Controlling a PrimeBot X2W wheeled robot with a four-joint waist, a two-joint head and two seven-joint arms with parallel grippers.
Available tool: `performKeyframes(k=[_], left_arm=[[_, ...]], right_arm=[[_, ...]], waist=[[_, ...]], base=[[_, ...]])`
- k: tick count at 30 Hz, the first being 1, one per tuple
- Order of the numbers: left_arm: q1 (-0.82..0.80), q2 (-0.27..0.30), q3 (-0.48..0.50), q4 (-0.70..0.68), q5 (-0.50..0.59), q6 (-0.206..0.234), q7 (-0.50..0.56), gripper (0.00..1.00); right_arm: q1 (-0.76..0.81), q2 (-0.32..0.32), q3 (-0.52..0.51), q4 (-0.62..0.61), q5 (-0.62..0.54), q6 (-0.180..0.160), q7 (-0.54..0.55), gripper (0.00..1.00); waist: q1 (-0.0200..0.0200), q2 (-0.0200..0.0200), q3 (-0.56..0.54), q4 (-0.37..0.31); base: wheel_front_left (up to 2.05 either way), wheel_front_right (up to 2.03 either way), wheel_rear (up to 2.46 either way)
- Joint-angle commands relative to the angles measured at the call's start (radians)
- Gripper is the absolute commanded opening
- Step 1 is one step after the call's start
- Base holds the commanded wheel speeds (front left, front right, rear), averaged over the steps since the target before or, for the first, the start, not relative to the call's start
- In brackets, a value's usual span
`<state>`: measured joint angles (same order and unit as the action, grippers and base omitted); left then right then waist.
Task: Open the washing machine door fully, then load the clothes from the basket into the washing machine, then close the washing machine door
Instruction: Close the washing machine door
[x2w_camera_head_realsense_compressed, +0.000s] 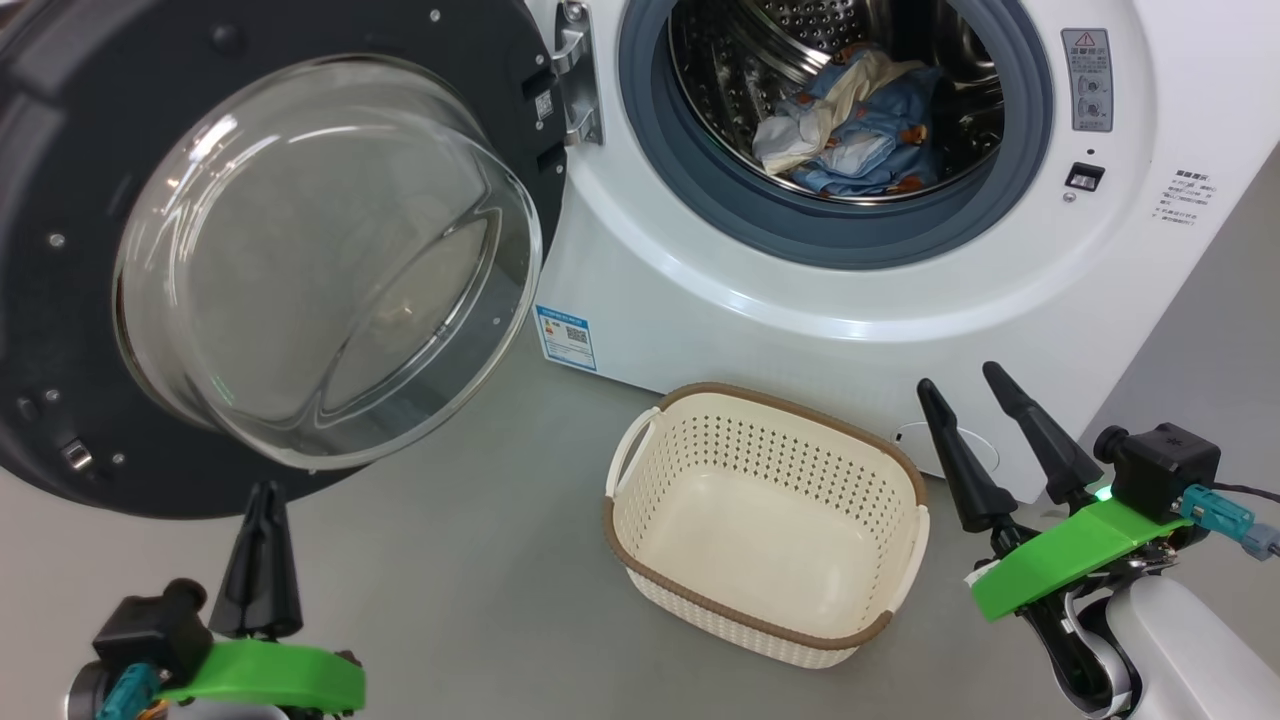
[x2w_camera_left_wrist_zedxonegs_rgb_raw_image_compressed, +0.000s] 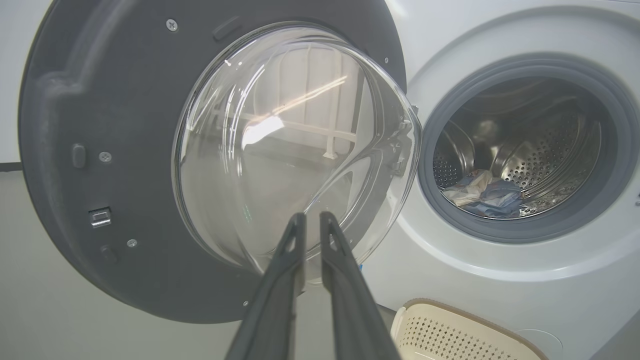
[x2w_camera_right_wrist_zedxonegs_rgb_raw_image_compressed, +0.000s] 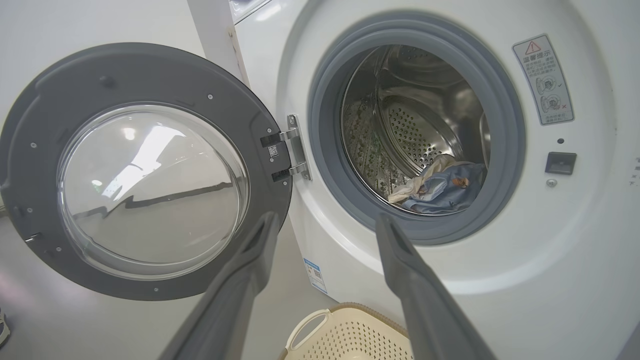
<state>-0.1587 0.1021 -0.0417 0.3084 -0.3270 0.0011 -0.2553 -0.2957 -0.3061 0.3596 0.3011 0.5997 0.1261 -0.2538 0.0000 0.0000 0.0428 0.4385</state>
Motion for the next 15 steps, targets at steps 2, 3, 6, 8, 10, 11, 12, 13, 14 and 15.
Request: performKeyframes(k=[2, 3, 6, 8, 10, 11, 12, 13, 14, 15], left_arm=[[-0.017, 0.033, 0.035, -0.038, -0.013, 0.002, -0.004, 0.00], [-0.020, 0.035, 0.040, -0.046, -0.021, -0.001, -0.003, 0.00], [-0.036, 0.050, 0.057, -0.089, -0.049, -0.020, -0.001, 0.00], [-0.052, 0.070, 0.071, -0.131, -0.067, -0.039, 0.000, 0.00], [-0.072, 0.095, 0.085, -0.191, -0.083, -0.058, 0.000, 0.00], [-0.083, 0.110, 0.093, -0.223, -0.090, -0.064, 0.001, 0.00], [-0.094, 0.128, 0.101, -0.256, -0.092, -0.069, 0.005, 0.00], [-0.106, 0.143, 0.111, -0.288, -0.101, -0.074, 0.010, 0.00], [-0.106, 0.143, 0.111, -0.288, -0.101, -0.074, 0.010, 0.00], [-0.119, 0.152, 0.123, -0.318, -0.121, -0.080, 0.017, 0.00]], right_arm=[[0.010, -0.012, 0.017, -0.021, 0.009, 0.005, -0.008, 1.00], [0.011, -0.013, 0.016, -0.021, 0.010, 0.005, -0.008, 1.00], [0.012, -0.018, 0.015, -0.022, 0.010, 0.005, -0.008, 1.00], [0.013, -0.022, 0.014, -0.023, 0.010, 0.005, -0.008, 1.00], [0.014, -0.027, 0.013, -0.023, 0.011, 0.005, -0.008, 1.00], [0.015, -0.029, 0.012, -0.023, 0.011, 0.005, -0.008, 1.00], [0.015, -0.031, 0.013, -0.022, 0.011, 0.005, -0.008, 1.00], [0.014, -0.033, 0.013, -0.021, 0.011, 0.005, -0.008, 1.00], [0.014, -0.033, 0.013, -0.021, 0.011, 0.005, -0.008, 1.00], [0.013, -0.035, 0.014, -0.021, 0.011, 0.005, -0.008, 1.00]], waist=[[0.0000, 0.0000, 0.002, 0.002], [0.0000, 0.0000, 0.002, 0.004], [0.0000, 0.0000, 0.006, 0.009], [0.0000, 0.0000, 0.009, 0.013], [0.0000, 0.0000, 0.011, 0.016], [0.0000, 0.0000, 0.012, 0.019], [0.0000, 0.0000, 0.012, 0.021], [0.0000, 0.0000, 0.013, 0.022], [0.0000, 0.0000, 0.013, 0.022], [0.0000, 0.0000, 0.014, 0.023]], base=[[0.00, 0.00, 0.00], [0.00, 0.00, 0.00], [0.00, 0.00, 0.00], [0.00, 0.00, 0.00], [0.00, 0.00, 0.00], [0.00, 0.00, 0.00], [0.00, 0.00, 0.00], [0.00, 0.00, 0.00], [0.00, 0.00, 0.00], [0.00, 0.00, 0.00]])
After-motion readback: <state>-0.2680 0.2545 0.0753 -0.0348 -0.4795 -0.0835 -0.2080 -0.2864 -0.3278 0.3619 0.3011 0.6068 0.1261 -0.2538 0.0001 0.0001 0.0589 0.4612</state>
